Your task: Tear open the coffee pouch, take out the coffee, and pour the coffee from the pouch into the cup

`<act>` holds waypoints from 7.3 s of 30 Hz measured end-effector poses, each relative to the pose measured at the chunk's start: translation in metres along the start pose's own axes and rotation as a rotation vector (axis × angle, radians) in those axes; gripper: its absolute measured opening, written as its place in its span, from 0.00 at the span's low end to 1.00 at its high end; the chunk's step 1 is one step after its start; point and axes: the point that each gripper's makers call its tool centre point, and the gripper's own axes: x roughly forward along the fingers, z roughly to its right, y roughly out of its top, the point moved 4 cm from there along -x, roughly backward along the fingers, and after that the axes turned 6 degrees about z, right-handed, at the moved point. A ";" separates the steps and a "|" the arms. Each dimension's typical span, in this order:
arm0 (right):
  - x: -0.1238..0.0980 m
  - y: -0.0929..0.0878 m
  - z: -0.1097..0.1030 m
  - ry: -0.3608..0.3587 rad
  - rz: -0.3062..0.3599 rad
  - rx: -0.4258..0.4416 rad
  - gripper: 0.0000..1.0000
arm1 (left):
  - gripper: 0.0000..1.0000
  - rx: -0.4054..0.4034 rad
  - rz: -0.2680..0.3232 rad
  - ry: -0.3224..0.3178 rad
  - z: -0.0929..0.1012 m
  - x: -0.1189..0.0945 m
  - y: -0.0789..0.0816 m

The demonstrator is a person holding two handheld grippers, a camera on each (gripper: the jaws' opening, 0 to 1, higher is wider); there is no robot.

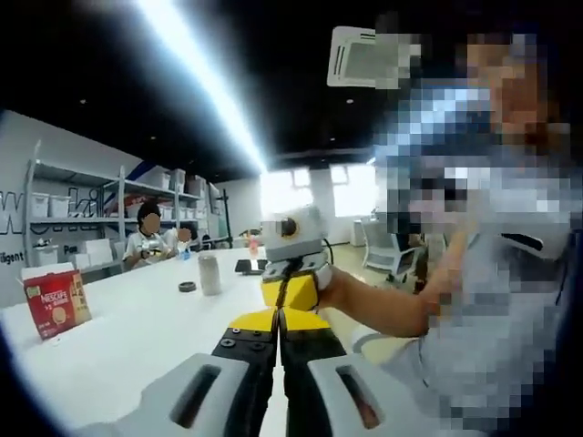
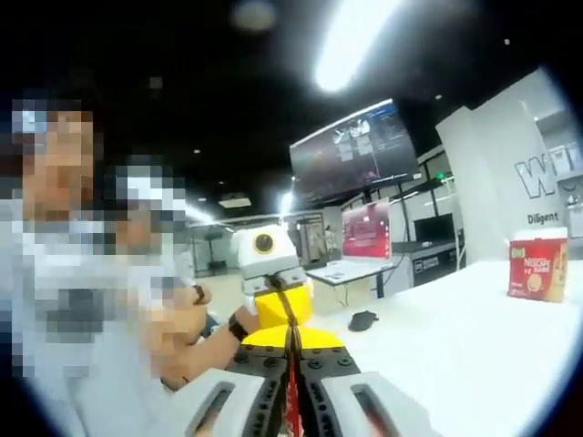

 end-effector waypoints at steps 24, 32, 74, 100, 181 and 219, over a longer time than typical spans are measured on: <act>0.002 -0.018 -0.010 0.053 -0.143 -0.002 0.02 | 0.05 0.116 -0.095 -0.089 0.017 -0.008 -0.009; 0.001 -0.016 -0.010 0.057 -0.138 -0.013 0.02 | 0.05 0.110 -0.084 -0.101 0.019 -0.008 -0.009; -0.003 -0.009 -0.010 0.060 -0.083 -0.038 0.02 | 0.04 0.103 -0.054 -0.093 0.018 -0.001 -0.003; 0.004 -0.007 -0.025 0.054 -0.057 -0.164 0.02 | 0.05 0.145 -0.016 -0.116 0.021 -0.005 -0.001; -0.003 0.003 -0.022 0.025 0.025 -0.080 0.01 | 0.03 0.139 0.049 -0.102 0.025 0.001 0.005; 0.031 0.028 0.025 -0.009 0.440 0.373 0.01 | 0.02 0.422 0.049 0.399 -0.028 -0.013 0.040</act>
